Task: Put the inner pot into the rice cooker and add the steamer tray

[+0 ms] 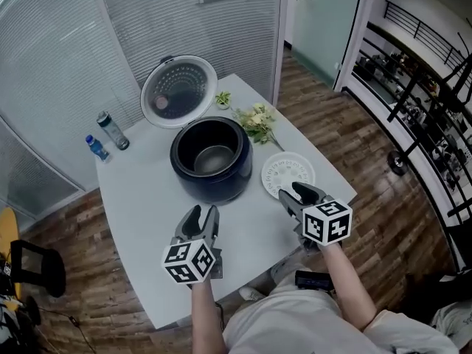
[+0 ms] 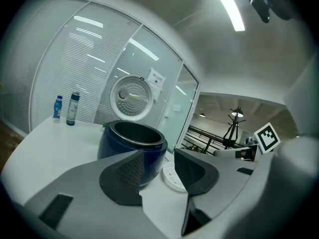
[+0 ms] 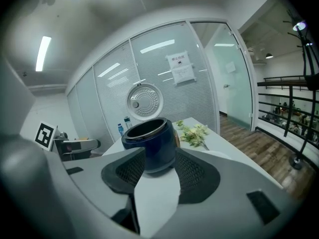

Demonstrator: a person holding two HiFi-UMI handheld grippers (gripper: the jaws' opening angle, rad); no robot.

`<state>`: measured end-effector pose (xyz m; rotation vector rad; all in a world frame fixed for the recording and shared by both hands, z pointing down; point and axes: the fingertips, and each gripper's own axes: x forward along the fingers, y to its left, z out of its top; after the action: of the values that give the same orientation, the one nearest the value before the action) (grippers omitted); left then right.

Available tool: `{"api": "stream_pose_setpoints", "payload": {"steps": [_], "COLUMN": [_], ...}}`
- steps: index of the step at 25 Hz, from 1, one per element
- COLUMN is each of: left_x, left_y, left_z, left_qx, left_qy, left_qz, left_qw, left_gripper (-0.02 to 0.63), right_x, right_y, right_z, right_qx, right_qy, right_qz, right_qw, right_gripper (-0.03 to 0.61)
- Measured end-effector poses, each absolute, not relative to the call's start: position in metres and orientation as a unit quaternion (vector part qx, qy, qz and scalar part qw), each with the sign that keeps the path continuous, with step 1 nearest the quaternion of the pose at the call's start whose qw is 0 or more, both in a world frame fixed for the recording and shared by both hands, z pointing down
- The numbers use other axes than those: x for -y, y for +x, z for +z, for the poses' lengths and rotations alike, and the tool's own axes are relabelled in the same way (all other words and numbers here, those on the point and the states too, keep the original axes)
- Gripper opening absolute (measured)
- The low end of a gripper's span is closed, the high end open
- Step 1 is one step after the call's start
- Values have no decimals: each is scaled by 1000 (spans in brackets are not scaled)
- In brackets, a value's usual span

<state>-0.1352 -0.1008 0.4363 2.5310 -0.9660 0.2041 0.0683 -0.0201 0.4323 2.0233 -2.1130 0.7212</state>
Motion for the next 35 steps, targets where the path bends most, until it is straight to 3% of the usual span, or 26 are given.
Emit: {"api": "stream_pose_setpoints", "payload": {"steps": [12,35], "left_x": [95,111], "left_y": [-67,68], "left_z": [478,619], "left_qx": [331,354], "left_qy": [915,860], "left_qz": [95,190], "left_qw": [209,314], "left_gripper": [179,179], "right_x": [2,38], "right_y": [133,280], "right_z": [486,614], "right_qx": [668,645], "right_qy": [682,660], "right_qz": [289,361], "right_qw": [73,133], "right_gripper": [186,186]}}
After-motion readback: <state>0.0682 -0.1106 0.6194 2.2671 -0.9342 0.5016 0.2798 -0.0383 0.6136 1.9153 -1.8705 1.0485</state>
